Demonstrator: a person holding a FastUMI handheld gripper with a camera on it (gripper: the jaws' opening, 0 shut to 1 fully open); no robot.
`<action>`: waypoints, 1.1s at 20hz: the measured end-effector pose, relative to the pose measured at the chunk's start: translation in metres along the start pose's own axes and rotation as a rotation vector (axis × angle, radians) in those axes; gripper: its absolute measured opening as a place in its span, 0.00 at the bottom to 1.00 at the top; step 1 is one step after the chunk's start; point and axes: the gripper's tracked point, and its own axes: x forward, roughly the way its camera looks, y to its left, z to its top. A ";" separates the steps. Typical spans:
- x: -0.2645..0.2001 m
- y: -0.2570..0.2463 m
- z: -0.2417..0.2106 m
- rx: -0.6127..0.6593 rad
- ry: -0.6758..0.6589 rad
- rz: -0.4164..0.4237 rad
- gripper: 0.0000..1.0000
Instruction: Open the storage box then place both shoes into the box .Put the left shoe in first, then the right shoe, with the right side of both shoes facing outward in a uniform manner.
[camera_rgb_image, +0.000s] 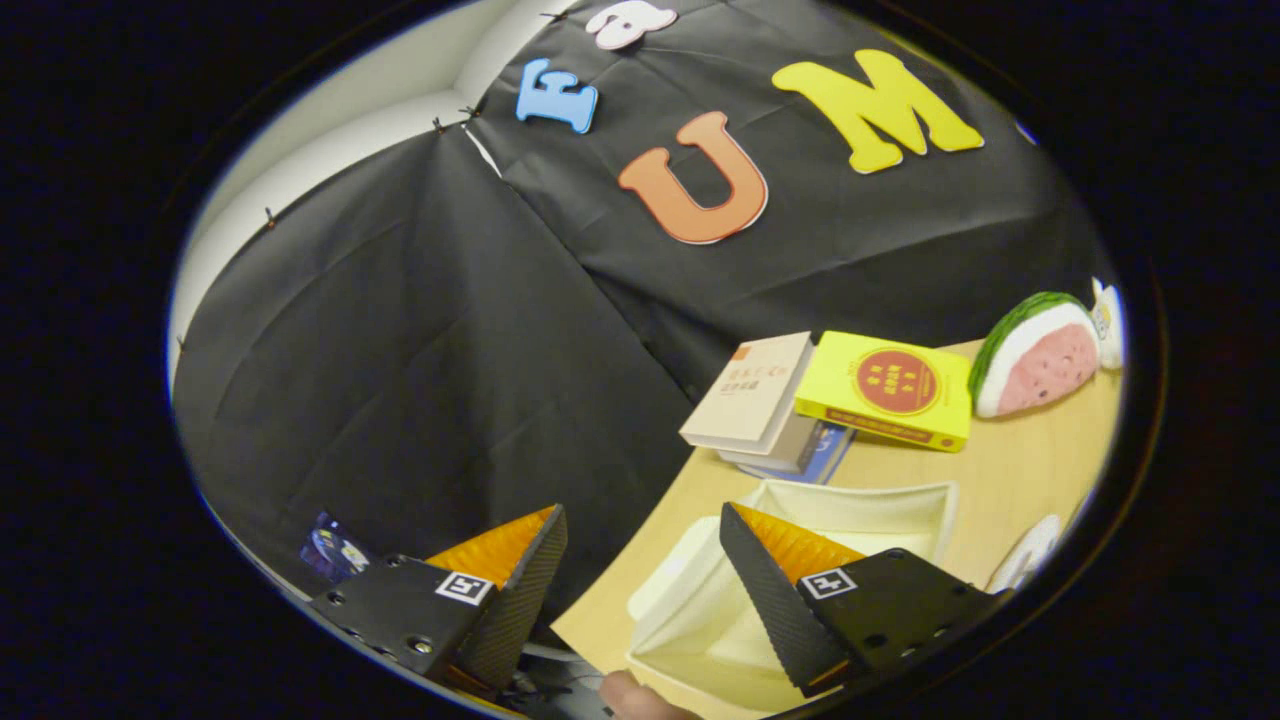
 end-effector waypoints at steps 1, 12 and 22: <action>-0.010 -0.008 -0.002 -0.026 -0.014 -0.025 0.95; -0.130 -0.145 -0.042 -0.224 -0.068 -0.415 0.95; -0.191 -0.274 -0.122 -0.185 0.108 -0.621 0.94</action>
